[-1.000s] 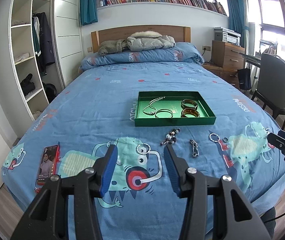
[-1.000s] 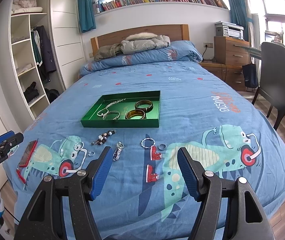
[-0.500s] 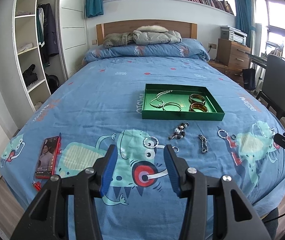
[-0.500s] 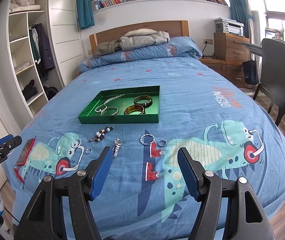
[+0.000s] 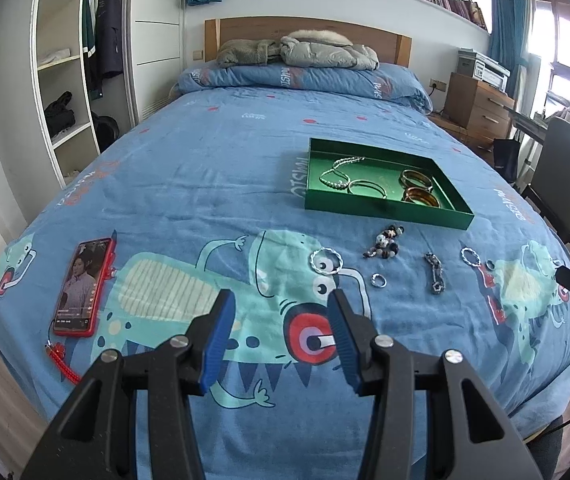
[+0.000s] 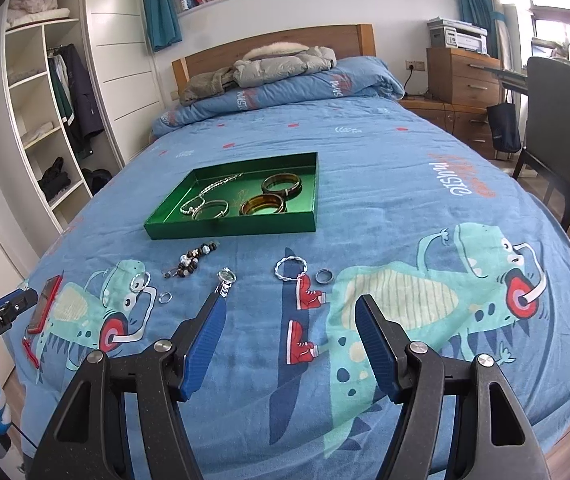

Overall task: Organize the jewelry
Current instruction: 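Lower the left tool toward the small silver ring while the right tool approaches the silver watch, then close the left tool on the small silver ring while the right tool grasps the silver watch, then carry the silver ring and silver watch with both tools over the green tray, then open both tools to drop the ring and watch into the tray, then move both open tools back over the remaining jewelry, then lower the left tool toward the twisted silver hoop while the right tool approaches the small dark ring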

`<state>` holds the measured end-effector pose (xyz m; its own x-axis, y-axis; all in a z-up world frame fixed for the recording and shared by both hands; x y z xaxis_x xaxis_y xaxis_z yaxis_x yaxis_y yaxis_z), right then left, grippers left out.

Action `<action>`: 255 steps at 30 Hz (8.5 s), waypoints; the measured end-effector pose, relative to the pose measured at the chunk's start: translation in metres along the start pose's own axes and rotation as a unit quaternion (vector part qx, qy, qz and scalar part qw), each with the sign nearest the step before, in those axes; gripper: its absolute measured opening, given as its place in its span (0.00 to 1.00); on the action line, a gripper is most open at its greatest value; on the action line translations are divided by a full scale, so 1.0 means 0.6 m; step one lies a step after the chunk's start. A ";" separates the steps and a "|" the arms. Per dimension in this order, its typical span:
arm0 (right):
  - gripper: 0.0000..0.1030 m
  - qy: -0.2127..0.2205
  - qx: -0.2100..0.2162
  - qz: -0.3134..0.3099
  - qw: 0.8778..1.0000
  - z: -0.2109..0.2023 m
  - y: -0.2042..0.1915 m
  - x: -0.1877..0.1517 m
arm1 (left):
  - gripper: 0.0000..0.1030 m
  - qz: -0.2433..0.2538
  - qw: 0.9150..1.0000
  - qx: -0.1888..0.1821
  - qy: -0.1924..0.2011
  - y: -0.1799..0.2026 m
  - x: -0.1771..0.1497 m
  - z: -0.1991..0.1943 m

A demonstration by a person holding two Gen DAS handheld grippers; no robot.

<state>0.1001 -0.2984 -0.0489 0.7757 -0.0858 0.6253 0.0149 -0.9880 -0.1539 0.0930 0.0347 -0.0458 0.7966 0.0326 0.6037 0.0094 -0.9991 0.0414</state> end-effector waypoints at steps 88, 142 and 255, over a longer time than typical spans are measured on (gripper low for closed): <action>0.10 -0.094 0.048 -0.103 0.989 0.200 -0.114 0.025 | 0.18 0.106 0.985 -0.136 0.005 0.118 0.045 0.077; 0.10 -0.037 0.040 -0.110 0.992 0.261 -0.106 0.234 | 0.18 0.079 0.986 -0.145 -0.013 0.167 0.272 0.247; 0.39 -0.059 0.026 -0.103 0.993 0.160 0.044 0.056 | 0.52 0.011 0.998 -0.030 -0.054 0.053 0.062 0.177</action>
<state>0.1874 -0.3148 -0.1053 0.8215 0.1371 0.5535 0.2118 -0.9746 -0.0730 0.1869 0.0010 -0.1067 0.8571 0.0032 0.5151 -0.0435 -0.9960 0.0786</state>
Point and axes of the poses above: each gripper's, at about its wrist camera, not at the fingertips, and z roughly the way its jaws point, y to its right, x to its top, the point moved 5 cm from there along z, roughly the way its jaws point, and after that the axes turned 11 degrees about -y, right-handed, at the moved point
